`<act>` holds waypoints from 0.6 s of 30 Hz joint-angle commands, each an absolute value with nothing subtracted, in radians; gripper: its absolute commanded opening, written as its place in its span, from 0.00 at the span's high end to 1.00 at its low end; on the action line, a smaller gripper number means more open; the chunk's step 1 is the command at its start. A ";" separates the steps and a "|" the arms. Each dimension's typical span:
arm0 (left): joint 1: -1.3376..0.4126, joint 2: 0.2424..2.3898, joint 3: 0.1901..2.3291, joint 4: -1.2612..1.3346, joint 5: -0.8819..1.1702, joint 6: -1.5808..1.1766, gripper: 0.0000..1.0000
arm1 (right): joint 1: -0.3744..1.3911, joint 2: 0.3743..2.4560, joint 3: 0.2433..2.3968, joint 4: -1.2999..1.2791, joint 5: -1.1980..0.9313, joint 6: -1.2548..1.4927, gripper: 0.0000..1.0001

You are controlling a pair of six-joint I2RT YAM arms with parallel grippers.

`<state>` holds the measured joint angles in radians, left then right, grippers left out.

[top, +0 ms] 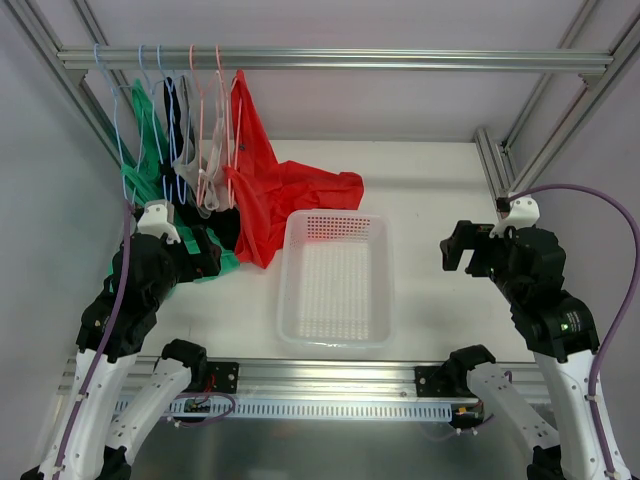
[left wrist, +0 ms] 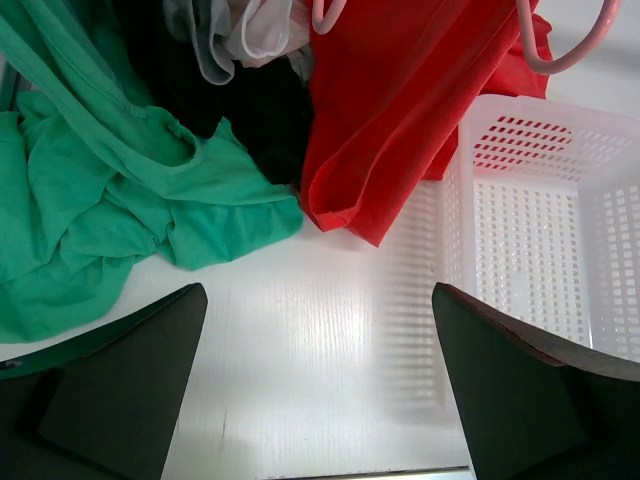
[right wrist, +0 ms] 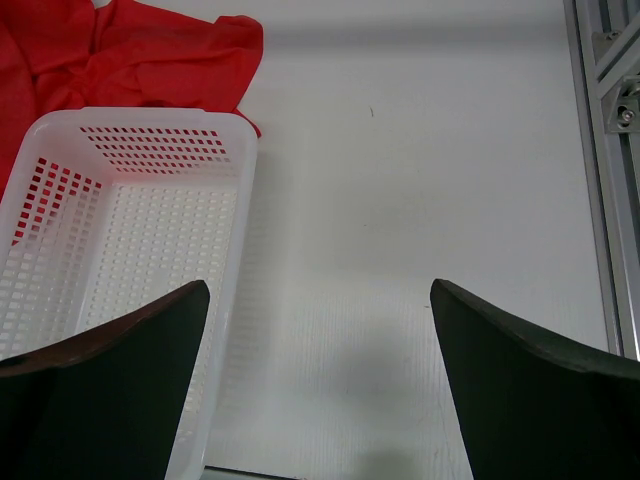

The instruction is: Remove the tank top from the hanger

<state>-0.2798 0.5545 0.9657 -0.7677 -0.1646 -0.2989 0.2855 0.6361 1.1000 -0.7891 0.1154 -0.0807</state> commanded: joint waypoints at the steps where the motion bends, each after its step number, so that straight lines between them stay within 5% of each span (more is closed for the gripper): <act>1: -0.275 0.540 0.954 -0.755 -0.163 -0.295 0.01 | 0.285 0.649 1.103 -0.738 0.118 -0.069 0.00; 11: -0.275 0.546 0.989 -0.756 -0.131 -0.285 0.01 | 0.285 0.667 1.109 -0.741 0.101 -0.058 0.00; 18: -0.281 0.761 1.293 -0.758 0.058 -0.278 0.01 | 0.285 0.686 1.091 -0.710 0.011 -0.048 0.01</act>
<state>-0.2802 0.6807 1.1381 -0.8028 -0.0547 -0.2951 0.2855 0.6678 1.0981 -0.7738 0.0620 -0.0639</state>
